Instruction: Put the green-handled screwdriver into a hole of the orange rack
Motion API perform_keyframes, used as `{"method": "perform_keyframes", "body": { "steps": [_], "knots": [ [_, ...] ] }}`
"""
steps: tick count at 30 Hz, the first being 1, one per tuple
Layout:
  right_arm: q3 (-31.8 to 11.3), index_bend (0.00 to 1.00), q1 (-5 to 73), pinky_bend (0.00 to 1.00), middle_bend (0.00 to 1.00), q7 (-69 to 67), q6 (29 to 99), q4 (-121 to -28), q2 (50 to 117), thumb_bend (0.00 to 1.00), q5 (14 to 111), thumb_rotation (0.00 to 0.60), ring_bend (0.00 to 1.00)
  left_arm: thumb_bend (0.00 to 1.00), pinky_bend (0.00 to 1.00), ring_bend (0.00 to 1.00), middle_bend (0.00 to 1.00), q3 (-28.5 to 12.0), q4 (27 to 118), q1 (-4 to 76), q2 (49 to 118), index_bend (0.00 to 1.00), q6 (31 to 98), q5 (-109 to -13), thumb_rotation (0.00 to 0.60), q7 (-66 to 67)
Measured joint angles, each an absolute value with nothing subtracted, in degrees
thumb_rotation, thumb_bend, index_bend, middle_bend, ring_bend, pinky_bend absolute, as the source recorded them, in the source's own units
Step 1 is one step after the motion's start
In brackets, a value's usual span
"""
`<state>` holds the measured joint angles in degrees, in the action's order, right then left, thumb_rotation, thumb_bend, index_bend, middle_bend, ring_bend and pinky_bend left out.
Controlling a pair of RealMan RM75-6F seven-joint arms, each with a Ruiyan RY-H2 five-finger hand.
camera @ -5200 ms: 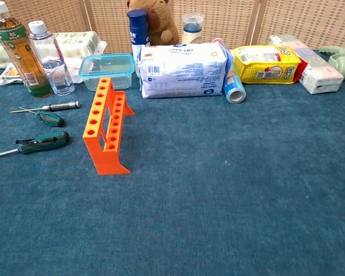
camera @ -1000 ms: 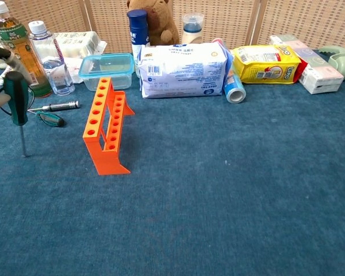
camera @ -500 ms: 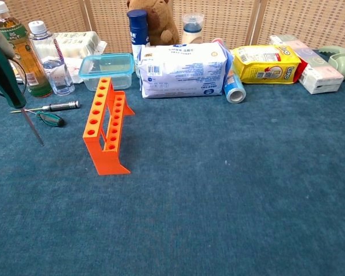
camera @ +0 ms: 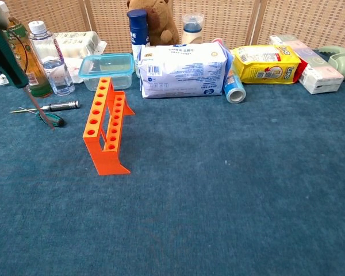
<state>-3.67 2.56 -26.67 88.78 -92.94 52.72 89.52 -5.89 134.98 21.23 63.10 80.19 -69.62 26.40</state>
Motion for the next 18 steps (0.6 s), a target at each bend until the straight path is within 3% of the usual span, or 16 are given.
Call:
{"method": "perform_keyframes", "body": {
  "steps": [18],
  "knots": [
    [-3.65,0.07,2.55,0.05,0.03,-26.98,88.79,-92.86,52.59,0.32,89.59,0.600,0.01,0.47,0.99,0.95,1.00,-4.60,134.99,21.21,62.78,0.42,77.44,-81.29,0.600,20.65]
  ]
}}
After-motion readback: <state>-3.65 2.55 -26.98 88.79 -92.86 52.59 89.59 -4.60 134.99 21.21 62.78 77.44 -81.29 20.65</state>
